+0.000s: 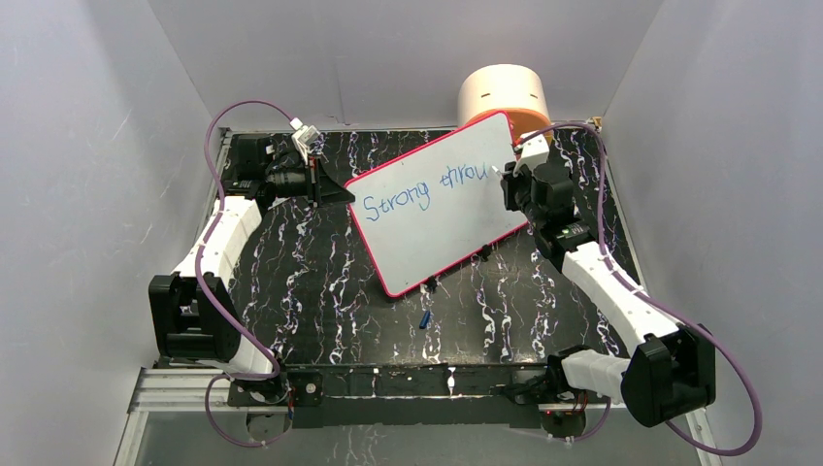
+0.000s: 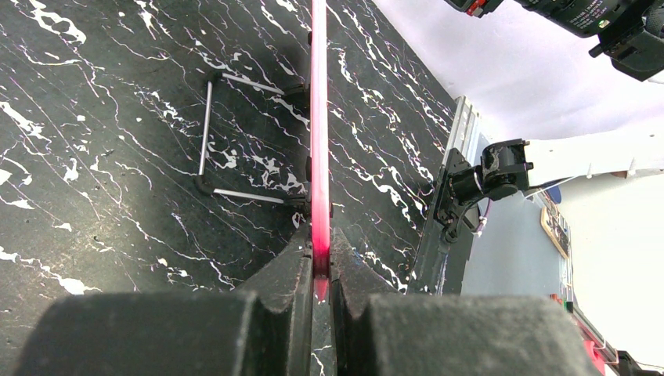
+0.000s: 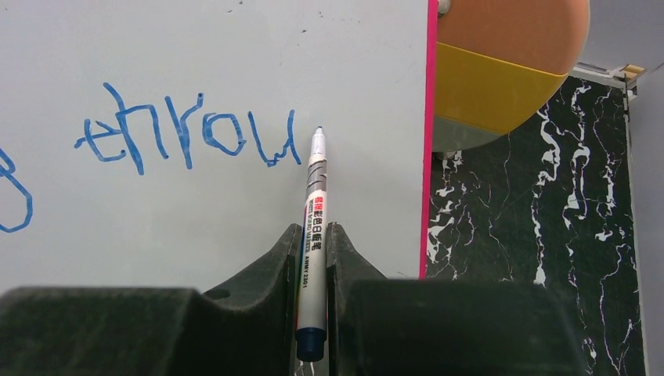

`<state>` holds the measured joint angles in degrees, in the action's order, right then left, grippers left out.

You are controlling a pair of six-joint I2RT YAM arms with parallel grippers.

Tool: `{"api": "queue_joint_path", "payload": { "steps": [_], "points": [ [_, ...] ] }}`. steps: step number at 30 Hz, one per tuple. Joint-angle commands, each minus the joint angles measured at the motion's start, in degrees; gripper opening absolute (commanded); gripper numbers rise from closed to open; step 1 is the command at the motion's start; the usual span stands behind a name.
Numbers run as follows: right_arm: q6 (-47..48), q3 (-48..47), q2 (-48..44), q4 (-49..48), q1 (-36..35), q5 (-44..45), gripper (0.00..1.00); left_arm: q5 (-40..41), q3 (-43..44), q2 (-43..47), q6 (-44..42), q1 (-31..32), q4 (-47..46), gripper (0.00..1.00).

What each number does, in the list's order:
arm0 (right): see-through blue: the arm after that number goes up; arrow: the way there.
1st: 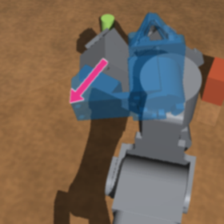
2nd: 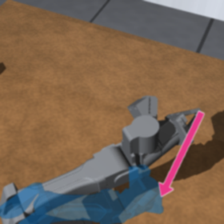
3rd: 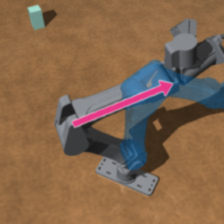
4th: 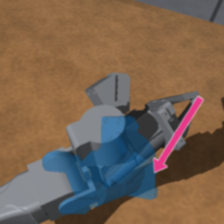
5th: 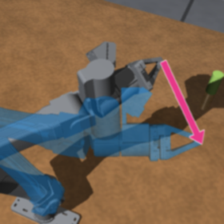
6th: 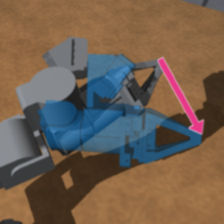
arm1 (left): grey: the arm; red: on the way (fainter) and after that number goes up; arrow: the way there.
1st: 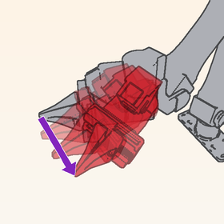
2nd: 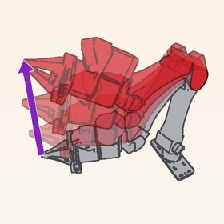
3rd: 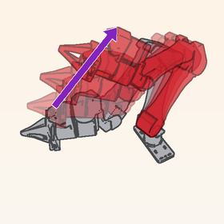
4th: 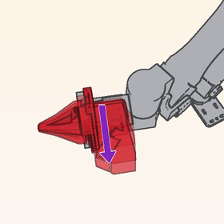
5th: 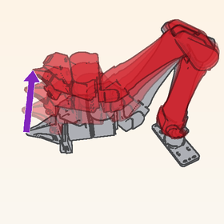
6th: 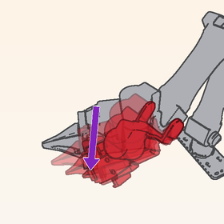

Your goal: Write a sentence on the whiteboard

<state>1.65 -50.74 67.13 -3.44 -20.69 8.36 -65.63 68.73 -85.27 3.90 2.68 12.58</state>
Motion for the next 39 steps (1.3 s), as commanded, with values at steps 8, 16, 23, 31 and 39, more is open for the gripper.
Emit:
{"api": "queue_joint_path", "payload": {
  "steps": [8,16,23,31,39],
  "points": [
    [-0.32,-1.29,1.04,-5.34,0.40,-0.06,0.00,-2.78,0.34,2.63,-0.13,-0.47,1.15,0.00],
    [-0.16,-1.43,1.82,-5.87,0.51,-0.23,0.00,-3.02,0.37,2.77,-0.12,-0.44,1.22,0.00],
    [-0.36,-1.84,1.61,-5.95,0.54,-0.38,0.00,-3.54,0.26,2.92,-0.21,-0.48,1.16,0.00],
    [-0.68,-2.25,2.17,-6.53,0.49,-1.47,0.00,-3.51,0.39,2.64,-0.31,-0.39,1.22,0.00],
    [-1.12,-2.32,2.62,-6.43,0.55,-4.00,0.00,-3.51,0.30,2.80,-0.23,-0.39,1.20,0.00]
  ]
}}
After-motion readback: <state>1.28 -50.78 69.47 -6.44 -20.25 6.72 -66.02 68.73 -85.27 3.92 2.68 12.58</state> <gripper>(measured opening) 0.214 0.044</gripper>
